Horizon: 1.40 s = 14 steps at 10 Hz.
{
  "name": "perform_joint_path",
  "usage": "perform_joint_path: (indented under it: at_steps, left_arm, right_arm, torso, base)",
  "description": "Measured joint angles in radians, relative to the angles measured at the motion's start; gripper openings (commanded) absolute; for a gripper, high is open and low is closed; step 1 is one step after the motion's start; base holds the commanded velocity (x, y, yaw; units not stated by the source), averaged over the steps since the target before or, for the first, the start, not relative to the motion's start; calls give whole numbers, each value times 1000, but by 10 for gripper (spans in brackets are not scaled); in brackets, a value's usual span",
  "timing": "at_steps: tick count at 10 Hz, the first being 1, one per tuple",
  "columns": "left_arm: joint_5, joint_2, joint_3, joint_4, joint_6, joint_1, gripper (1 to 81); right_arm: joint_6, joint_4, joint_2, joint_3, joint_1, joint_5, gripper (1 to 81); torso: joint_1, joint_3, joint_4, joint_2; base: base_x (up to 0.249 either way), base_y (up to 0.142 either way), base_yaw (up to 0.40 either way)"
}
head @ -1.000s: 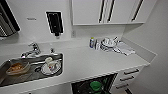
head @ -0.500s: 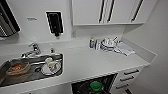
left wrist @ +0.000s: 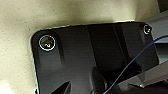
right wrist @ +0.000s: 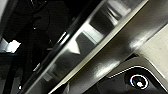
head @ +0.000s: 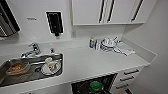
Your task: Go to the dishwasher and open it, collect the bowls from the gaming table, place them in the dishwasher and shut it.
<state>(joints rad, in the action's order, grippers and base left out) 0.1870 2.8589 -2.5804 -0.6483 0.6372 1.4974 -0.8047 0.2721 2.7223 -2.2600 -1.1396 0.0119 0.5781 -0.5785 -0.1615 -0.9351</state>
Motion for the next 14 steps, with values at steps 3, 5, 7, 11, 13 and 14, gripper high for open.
perform_joint_path:
  at_steps: [3,5,7,11,13,14]
  left_arm:
    - [1,0,0,10,3,11,811]
    - [0,0,0,13,3,15,811]
    - [0,0,0,13,3,14,811]
    - [0,1,0,13,3,14,811]
    - [0,6,-1,14,3,14,811]
    - [0,7,-1,14,3,14,811]
  right_arm:
    - [3,-15,-31,48,43,-10,811]
    - [2,-41,-80,136,94,-8,811]
    - [-2,-70,-141,231,172,6,811]
    - [-8,-130,-241,415,290,52,811]
    - [-8,-143,-280,443,286,67,811]
    - [-6,-142,-288,444,272,73,811]
  torso:
    - [0,0,0,0]
    - [0,0,0,0]
    - [0,0,0,0]
    - [1,-1,0,1]
    - [1,-1,0,1]
    - [1,-1,0,1]
  base:
    - [0,0,0]
    - [0,0,0]
    - [0,0,0]
    - [0,0,0]
    - [0,0,0]
    - [0,0,0]
